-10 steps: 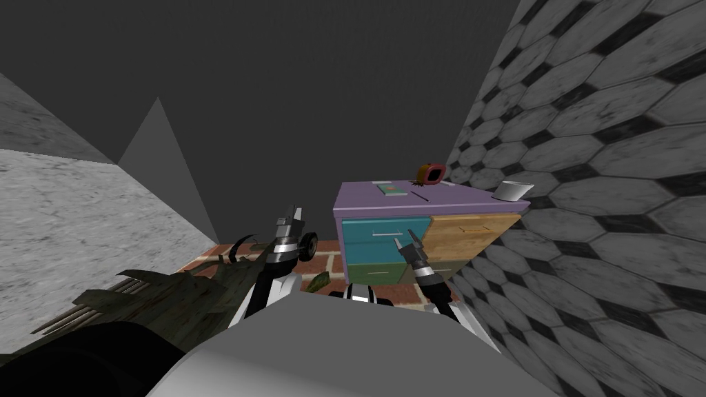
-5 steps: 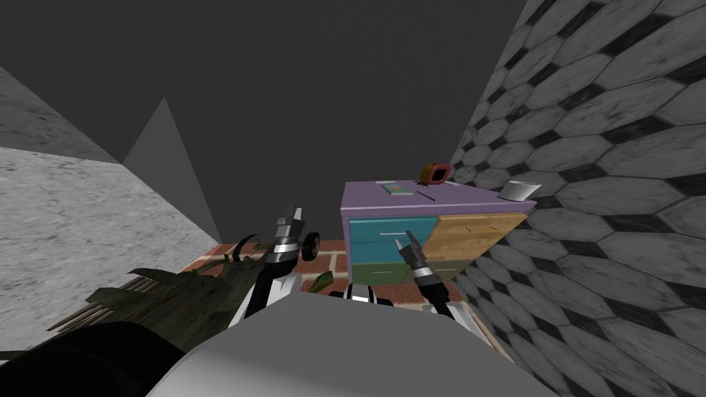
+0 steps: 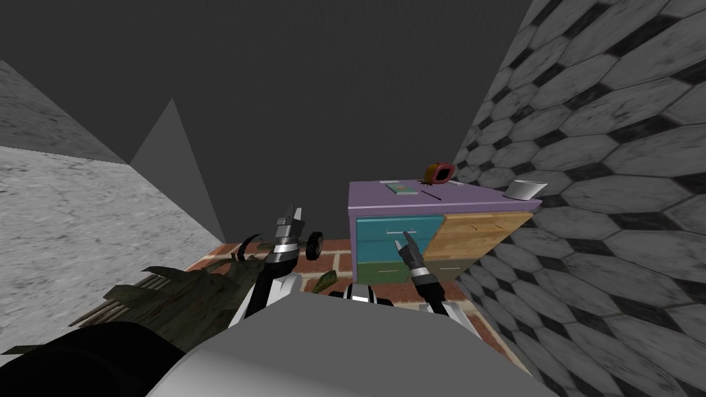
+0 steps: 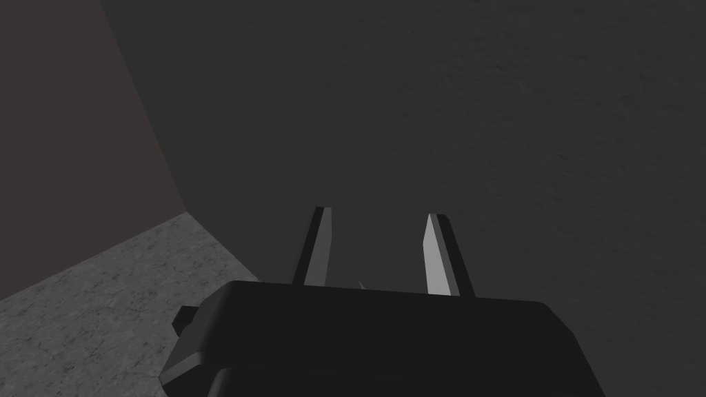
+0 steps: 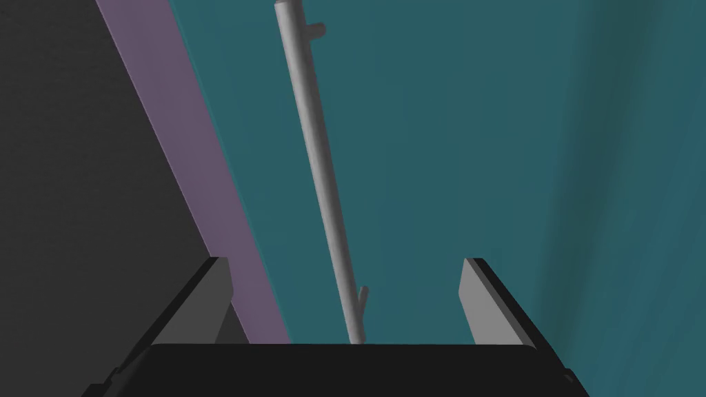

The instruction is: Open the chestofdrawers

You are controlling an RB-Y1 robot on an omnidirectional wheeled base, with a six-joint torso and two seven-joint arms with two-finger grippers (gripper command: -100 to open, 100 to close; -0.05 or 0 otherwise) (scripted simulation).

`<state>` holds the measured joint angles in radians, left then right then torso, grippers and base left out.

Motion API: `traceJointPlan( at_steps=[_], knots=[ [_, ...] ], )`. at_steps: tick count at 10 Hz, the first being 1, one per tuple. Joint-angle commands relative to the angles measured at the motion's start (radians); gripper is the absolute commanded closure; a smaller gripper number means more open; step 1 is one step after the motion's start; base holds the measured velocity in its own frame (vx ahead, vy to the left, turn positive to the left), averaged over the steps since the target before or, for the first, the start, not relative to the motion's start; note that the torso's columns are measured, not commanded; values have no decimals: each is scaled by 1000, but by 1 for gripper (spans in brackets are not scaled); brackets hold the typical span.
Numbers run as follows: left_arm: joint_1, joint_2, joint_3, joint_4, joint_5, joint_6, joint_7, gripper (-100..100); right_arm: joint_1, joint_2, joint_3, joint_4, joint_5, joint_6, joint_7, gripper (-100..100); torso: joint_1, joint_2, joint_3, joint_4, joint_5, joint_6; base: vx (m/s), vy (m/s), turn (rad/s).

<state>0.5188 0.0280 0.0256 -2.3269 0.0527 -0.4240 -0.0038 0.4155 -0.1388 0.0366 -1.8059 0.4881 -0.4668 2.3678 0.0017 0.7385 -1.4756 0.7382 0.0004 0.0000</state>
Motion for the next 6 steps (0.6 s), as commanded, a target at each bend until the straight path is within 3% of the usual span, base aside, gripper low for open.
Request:
traceJointPlan(
  at_steps=[1, 6],
  knots=[
    [0, 0, 0, 0, 0, 0, 0, 0, -4, 24, -2, 16, 1, 5, 64, -100, -3, -1, 0, 0, 0, 0, -16, 69, 3],
    [0, 0, 0, 0, 0, 0, 0, 0, -9, 135, -2, 39, 2, 18, 153, -100, -3, -1, 0, 0, -1, 0, -19, 76, 2]
  ],
)
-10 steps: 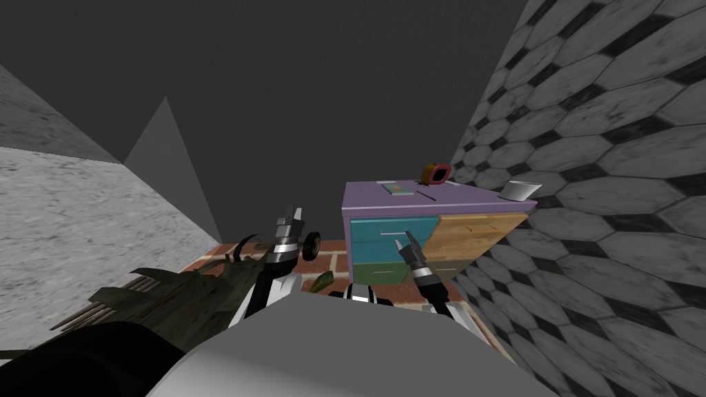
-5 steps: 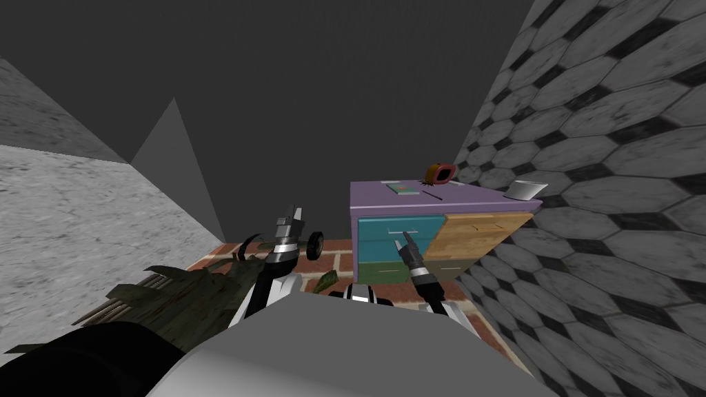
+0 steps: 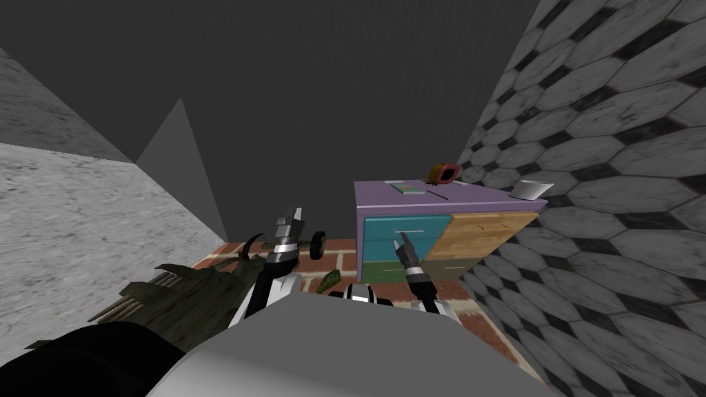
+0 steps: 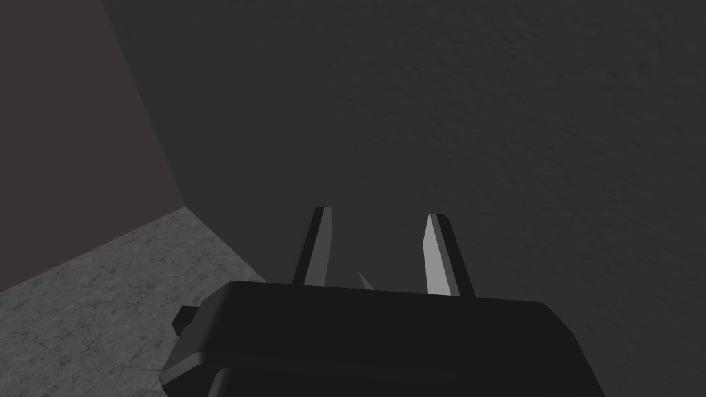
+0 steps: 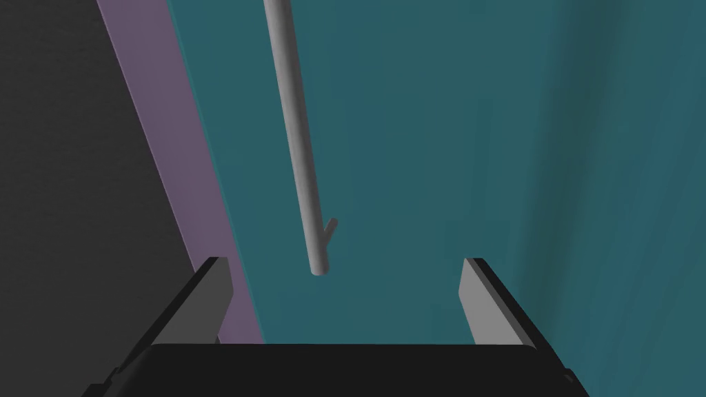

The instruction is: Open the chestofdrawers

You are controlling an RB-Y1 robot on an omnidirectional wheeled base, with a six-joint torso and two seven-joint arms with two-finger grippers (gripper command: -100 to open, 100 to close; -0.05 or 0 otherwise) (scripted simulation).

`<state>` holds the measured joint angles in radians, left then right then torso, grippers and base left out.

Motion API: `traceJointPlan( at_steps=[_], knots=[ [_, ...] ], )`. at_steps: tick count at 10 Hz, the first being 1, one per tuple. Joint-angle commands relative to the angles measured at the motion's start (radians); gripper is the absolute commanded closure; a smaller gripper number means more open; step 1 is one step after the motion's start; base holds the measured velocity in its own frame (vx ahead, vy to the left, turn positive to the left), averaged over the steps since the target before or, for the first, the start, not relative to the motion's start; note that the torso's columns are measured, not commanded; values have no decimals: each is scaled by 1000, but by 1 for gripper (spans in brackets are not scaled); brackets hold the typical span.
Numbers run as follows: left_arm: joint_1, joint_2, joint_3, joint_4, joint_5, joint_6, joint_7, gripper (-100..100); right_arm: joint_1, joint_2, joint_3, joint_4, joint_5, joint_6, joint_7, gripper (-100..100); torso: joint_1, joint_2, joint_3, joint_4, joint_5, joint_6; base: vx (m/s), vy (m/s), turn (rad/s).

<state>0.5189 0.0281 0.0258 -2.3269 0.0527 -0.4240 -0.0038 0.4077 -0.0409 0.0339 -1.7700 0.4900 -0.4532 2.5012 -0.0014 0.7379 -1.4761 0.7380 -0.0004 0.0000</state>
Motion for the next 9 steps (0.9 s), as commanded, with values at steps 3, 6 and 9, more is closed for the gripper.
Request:
traceJointPlan(
  at_steps=[3, 6, 9],
  knots=[
    [0, 0, 0, 0, 0, 0, 0, 0, -10, 20, 6, -31, 4, 49, 8, -100, 0, -2, -1, 0, 0, 0, 33, 15, 31],
    [0, 0, 0, 0, 0, 0, 0, 0, -6, 23, 3, -13, 2, 27, 11, 100, 1, 4, 2, 1, 0, 0, -6, 0, -24],
    [0, 0, 0, 0, 0, 0, 0, 0, 1, 14, 13, -39, 2, 40, 5, 100, 0, 5, 3, 2, 0, 0, -132, -24, -4]
  ],
)
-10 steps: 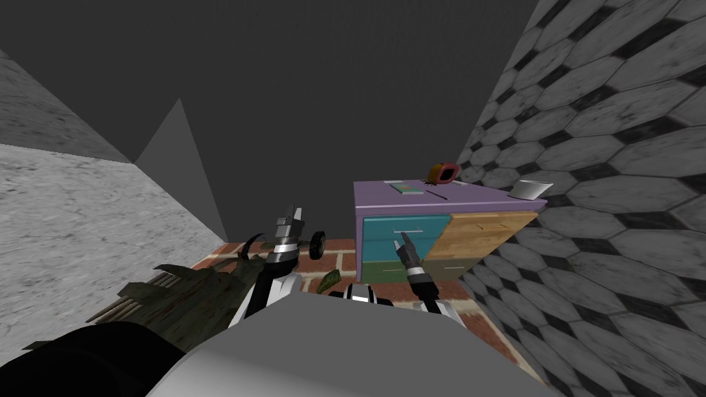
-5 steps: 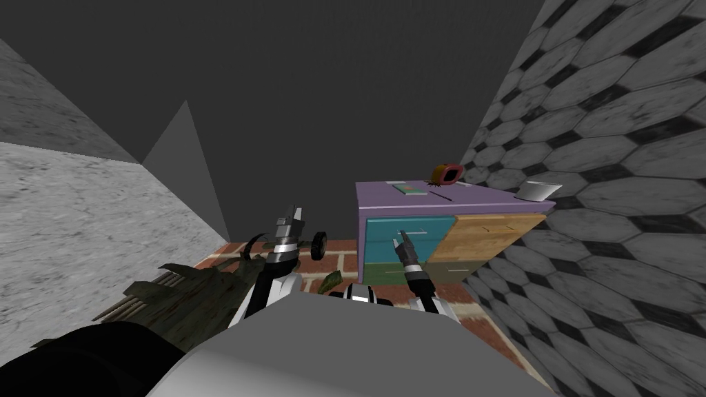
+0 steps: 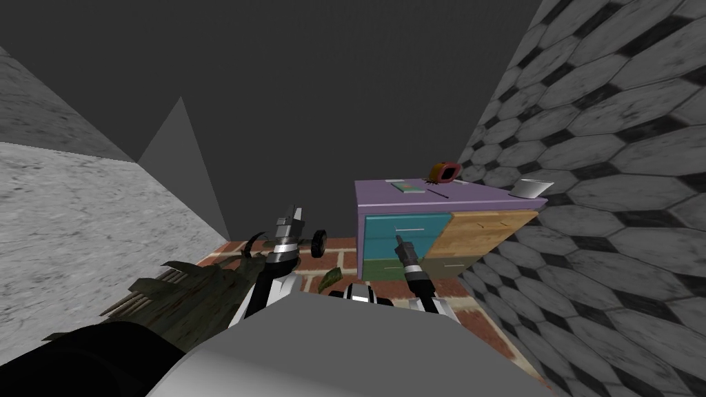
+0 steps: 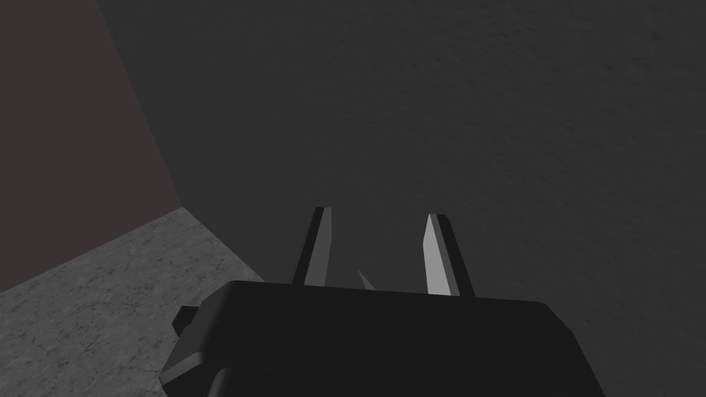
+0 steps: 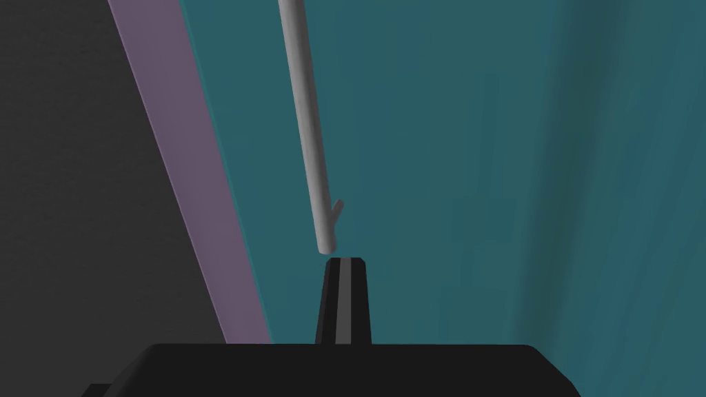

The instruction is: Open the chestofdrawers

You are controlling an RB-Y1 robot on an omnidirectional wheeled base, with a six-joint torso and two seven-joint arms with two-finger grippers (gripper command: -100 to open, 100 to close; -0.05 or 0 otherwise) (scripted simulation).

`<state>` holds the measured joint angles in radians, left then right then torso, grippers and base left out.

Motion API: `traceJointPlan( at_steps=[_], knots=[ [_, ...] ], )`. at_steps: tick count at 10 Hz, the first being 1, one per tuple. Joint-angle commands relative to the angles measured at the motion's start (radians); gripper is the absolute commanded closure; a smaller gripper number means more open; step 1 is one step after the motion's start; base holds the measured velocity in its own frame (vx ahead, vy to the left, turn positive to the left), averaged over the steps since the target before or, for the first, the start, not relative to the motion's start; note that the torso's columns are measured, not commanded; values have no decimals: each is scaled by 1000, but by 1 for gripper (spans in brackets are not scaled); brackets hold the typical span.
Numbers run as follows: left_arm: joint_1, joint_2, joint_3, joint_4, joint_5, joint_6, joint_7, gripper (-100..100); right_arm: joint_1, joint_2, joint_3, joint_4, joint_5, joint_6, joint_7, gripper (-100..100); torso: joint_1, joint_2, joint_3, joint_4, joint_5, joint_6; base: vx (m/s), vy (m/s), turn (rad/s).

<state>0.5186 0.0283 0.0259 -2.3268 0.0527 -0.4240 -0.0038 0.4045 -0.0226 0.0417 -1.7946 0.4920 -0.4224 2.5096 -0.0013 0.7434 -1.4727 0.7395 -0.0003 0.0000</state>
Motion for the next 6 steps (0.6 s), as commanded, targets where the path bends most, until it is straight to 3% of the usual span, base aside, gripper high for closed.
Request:
traceJointPlan(
  at_steps=[1, 3, 4, 6],
  knots=[
    [0, 0, 0, 0, 0, 0, 0, 0, 6, -7, 8, -24, 1, 15, -6, 100, 0, -2, -1, 0, 0, 0, -178, -22, -3],
    [0, 0, 0, 0, 0, 0, 0, 0, 7, -8, 10, -28, 1, 17, -6, 100, 3, -5, -3, -1, 1, 0, -141, -5, -4],
    [0, 0, 0, 0, 0, 0, 0, 0, 8, -46, 10, -31, 2, 21, -4, -100, 2, -11, -6, -3, 1, 0, -13, 2, 5],
    [0, 0, 0, 0, 0, 0, 0, 0, 9, -84, 11, -36, 5, 26, 2, -100, 1, -12, -7, -3, 0, 0, 22, 2, 8]
  ],
)
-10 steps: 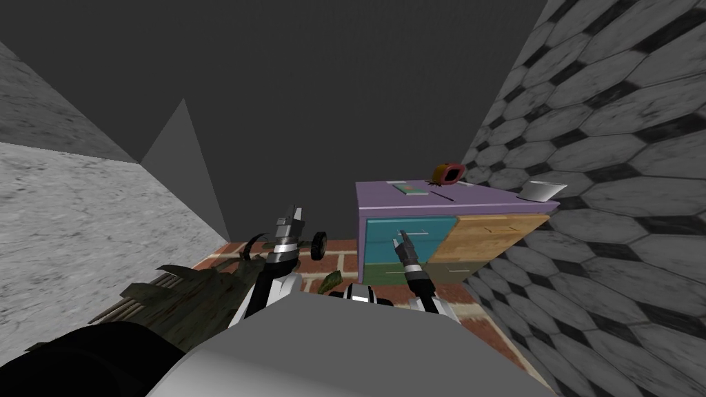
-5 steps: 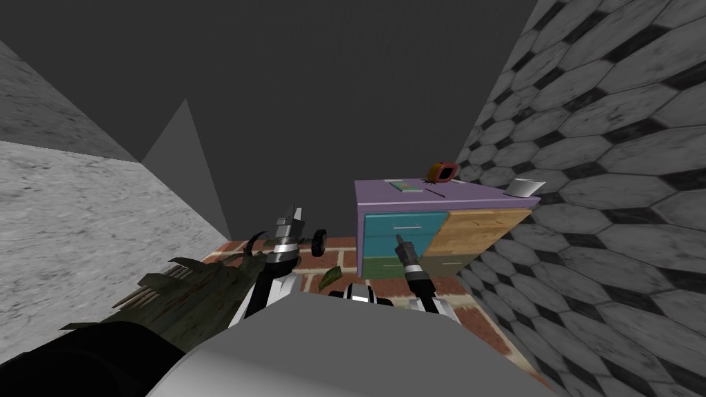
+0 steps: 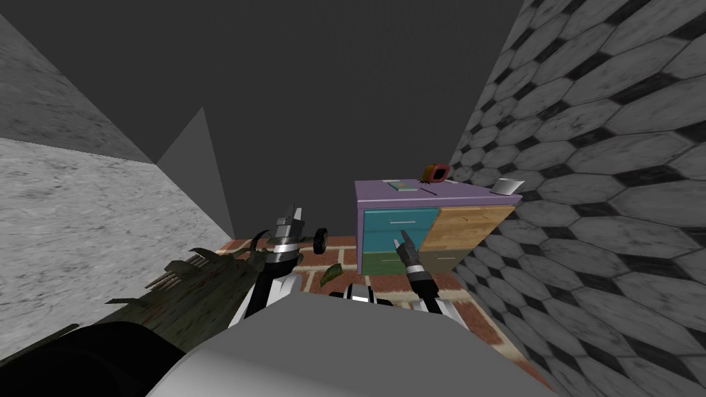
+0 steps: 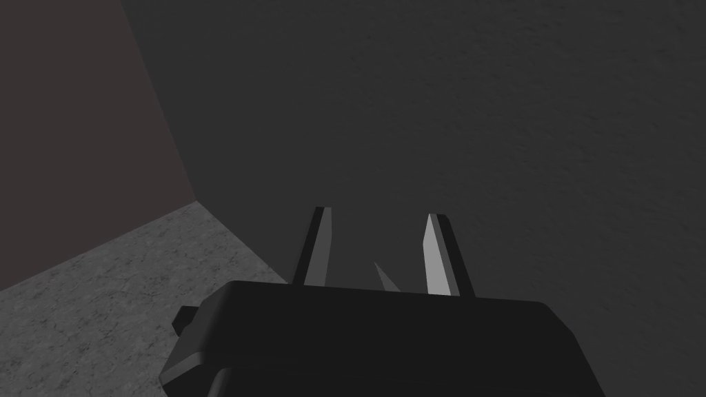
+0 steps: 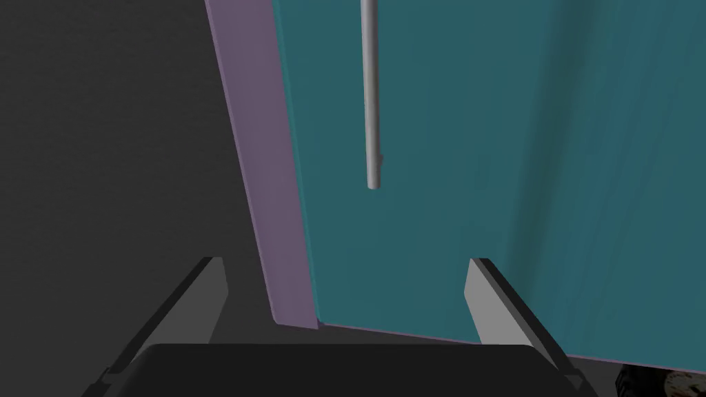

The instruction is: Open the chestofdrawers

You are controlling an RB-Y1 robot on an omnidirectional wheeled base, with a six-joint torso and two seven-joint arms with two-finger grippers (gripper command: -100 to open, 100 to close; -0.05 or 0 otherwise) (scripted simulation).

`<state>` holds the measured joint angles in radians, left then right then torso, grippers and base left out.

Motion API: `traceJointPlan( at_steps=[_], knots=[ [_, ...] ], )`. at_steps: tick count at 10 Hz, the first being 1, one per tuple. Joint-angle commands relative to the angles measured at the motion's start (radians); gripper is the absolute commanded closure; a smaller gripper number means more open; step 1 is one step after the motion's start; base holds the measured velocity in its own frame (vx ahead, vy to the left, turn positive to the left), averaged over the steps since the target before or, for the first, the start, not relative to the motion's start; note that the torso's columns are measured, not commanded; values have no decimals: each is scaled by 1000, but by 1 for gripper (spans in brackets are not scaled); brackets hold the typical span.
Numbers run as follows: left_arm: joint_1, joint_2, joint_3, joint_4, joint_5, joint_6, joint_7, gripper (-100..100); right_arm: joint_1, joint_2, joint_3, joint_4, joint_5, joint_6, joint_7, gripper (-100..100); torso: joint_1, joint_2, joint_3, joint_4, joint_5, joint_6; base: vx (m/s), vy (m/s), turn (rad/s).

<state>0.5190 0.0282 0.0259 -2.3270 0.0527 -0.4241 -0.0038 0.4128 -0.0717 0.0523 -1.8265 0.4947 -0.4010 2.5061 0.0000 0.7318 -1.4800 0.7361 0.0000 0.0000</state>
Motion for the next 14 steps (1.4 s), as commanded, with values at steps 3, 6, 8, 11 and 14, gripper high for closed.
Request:
traceJointPlan(
  at_steps=[3, 6, 8, 11, 14],
  knots=[
    [0, 0, 0, 0, 0, 0, 0, 0, 7, -50, 2, -37, 21, 47, 39, -100, 1, 3, 3, 1, 0, 0, 101, 7, 48],
    [0, 0, 0, 0, 0, 0, 0, 0, 10, 10, 3, -53, 32, 74, 53, -100, 1, 6, 4, 2, 0, 0, 128, 15, 32],
    [0, 0, 0, 0, 0, 0, 0, 0, 5, -6, 7, -74, 31, 101, 50, -100, -1, 12, 7, 3, 0, 0, 48, 8, 30],
    [0, 0, 0, 0, 0, 0, 0, 0, 9, -1, 4, -55, 31, 77, 53, 100, 0, 7, 4, 2, 0, 0, 23, -1, -3],
    [0, 0, 0, 0, 0, 0, 0, 0, -16, 9, -25, -52, 89, 78, -1, 100, 0, 9, 5, 3, 1, 0, -60, 5, 18]
  ],
)
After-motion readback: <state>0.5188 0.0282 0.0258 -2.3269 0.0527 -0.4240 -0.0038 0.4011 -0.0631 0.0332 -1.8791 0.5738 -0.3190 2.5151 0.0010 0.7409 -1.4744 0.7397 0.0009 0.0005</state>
